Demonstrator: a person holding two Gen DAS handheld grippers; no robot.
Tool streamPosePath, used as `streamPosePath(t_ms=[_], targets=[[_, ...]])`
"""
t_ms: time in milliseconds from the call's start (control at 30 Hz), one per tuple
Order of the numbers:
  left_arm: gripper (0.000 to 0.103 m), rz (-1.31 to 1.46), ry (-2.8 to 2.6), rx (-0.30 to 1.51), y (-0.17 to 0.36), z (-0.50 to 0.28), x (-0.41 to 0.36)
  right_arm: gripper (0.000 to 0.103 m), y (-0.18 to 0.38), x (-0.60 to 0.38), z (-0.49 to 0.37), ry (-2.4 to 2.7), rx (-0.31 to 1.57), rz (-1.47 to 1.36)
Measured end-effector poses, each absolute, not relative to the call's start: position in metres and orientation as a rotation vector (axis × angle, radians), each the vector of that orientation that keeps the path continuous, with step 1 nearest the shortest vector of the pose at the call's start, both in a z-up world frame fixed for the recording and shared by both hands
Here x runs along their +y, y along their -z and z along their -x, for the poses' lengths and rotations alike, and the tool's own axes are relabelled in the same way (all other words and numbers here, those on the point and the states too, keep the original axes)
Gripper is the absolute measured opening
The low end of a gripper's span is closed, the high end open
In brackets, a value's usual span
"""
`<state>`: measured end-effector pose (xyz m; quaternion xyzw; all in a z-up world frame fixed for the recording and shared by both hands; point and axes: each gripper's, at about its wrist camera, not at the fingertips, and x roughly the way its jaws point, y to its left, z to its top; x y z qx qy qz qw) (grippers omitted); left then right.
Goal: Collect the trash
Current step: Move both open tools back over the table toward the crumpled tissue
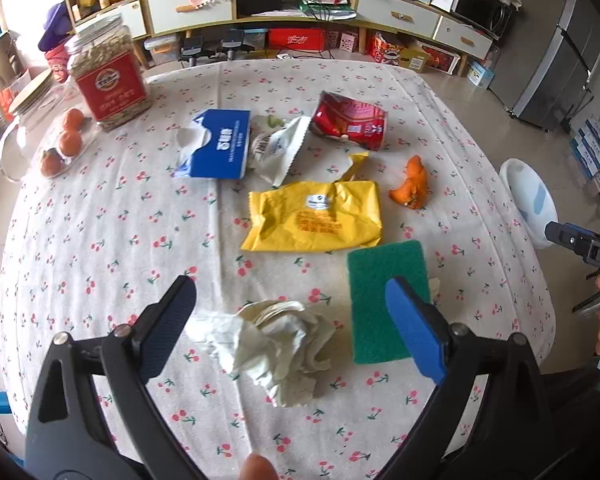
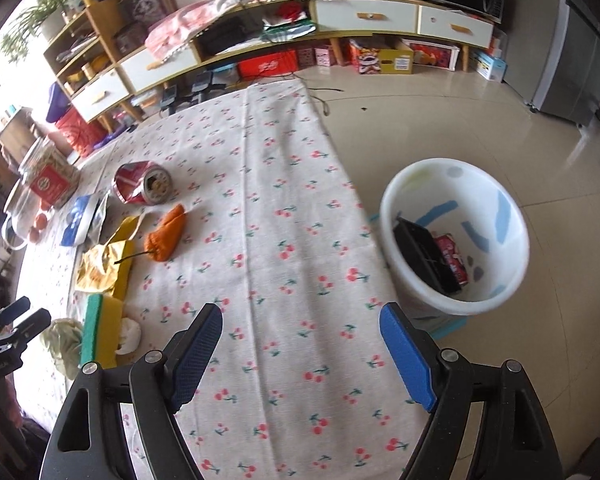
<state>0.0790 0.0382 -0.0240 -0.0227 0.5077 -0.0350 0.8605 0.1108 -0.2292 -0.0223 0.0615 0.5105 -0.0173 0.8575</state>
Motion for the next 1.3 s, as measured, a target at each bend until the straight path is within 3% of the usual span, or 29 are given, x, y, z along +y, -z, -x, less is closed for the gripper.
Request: streamPosePath(t_ms=[1300], targets=[[0.095, 0.163, -0.116, 1.12, 0.039, -0.033, 0.158, 0.083, 0.06, -0.03, -0.127, -0.241, 1.167, 0.074]])
